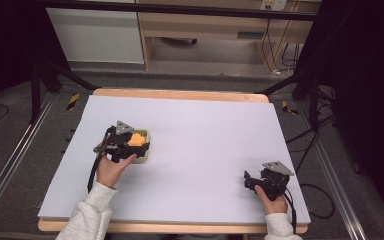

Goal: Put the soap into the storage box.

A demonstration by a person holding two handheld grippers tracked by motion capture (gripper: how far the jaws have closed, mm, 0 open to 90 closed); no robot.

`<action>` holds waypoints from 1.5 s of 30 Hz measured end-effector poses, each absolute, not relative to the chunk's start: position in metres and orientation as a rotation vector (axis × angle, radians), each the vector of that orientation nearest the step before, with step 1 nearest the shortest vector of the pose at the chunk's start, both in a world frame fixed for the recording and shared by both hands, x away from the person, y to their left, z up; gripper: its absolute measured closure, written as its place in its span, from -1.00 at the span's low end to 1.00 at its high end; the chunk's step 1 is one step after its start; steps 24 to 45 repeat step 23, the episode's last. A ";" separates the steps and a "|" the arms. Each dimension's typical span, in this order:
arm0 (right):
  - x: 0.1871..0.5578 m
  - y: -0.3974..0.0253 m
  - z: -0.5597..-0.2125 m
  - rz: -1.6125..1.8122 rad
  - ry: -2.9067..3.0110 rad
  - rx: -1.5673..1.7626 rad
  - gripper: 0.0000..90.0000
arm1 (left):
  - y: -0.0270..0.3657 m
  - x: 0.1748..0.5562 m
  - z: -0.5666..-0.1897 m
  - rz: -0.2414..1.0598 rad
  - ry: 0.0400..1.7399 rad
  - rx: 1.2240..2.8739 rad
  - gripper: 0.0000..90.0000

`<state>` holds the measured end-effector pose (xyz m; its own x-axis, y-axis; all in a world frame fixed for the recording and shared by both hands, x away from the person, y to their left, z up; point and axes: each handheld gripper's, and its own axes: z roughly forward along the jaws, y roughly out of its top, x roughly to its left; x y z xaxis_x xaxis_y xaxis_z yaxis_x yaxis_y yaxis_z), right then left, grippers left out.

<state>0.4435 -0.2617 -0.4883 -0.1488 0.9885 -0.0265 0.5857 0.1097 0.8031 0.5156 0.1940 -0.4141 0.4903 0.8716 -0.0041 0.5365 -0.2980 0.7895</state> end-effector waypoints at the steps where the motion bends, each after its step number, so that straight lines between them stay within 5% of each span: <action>1: 0.444 -0.262 -0.488 0.883 1.804 1.535 -0.91 | 0.195 0.513 -0.416 0.567 1.158 1.971 -0.47; 23: 0.443 -0.262 -0.488 0.885 1.801 1.539 -0.91 | 0.251 0.473 -0.438 0.602 1.203 1.858 -0.53; 45: 0.443 -0.262 -0.488 0.885 1.801 1.539 -0.91 | 0.251 0.473 -0.438 0.602 1.203 1.858 -0.53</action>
